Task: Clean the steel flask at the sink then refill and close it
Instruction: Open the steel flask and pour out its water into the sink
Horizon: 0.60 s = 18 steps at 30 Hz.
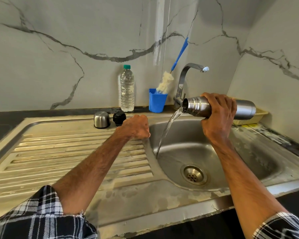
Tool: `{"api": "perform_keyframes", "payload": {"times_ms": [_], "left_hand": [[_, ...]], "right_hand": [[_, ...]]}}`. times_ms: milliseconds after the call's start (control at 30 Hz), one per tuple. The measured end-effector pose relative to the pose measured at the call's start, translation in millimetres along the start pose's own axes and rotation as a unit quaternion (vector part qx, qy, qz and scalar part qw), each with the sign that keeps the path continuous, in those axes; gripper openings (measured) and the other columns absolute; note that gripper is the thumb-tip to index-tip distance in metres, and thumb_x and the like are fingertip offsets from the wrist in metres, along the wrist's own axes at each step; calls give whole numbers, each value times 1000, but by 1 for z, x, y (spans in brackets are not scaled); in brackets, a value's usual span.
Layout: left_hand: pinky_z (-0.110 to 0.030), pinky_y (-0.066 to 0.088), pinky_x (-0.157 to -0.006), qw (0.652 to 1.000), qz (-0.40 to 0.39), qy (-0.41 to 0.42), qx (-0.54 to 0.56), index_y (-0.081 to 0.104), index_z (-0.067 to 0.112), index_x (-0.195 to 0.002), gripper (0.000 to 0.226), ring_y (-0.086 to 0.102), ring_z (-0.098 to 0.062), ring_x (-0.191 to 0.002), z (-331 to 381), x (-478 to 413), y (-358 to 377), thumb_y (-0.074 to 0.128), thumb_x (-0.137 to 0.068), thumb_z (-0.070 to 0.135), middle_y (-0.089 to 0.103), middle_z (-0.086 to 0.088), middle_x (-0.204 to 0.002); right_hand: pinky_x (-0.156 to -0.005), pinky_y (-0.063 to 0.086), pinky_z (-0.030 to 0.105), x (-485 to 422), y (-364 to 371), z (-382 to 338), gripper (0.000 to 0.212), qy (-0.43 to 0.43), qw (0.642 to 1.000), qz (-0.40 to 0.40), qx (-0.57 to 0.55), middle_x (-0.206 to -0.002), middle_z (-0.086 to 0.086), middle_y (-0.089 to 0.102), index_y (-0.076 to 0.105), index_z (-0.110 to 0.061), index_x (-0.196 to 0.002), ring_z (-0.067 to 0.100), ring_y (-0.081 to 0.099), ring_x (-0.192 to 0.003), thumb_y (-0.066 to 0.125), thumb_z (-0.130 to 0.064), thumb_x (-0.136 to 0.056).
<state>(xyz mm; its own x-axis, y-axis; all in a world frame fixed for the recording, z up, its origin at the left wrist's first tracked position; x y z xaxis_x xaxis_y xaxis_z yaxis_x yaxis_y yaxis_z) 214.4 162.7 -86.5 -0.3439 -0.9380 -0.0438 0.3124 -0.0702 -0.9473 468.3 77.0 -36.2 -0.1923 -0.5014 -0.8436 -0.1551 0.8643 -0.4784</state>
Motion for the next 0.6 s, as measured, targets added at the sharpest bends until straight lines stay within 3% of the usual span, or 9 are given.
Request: {"api": "perform_keyframes", "payload": {"times_ms": [600], "left_hand": [[-44,57,-91,1000,-13,-3,2,75,17,-101,18,68,-18,-99,3,2,-1,78,-84,22,74,3,-102]], "right_hand": [[-120,20,53,-1,-2,-6,76,-24,1000,10,2,-130,8,59,59,-18,-131,32,45,-130,82,1,-61]]}}
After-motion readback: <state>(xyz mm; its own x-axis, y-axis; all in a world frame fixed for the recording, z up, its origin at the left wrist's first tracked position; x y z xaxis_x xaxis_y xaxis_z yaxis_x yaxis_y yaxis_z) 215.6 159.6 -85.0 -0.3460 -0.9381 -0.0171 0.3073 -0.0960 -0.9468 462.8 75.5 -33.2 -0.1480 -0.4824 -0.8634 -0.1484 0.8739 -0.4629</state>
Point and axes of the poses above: each hand's wrist, its own x-axis away from the middle knuckle, its own y-axis out of the palm, z = x × y, the point moved 5 cm from there along -x, towards the middle knuckle
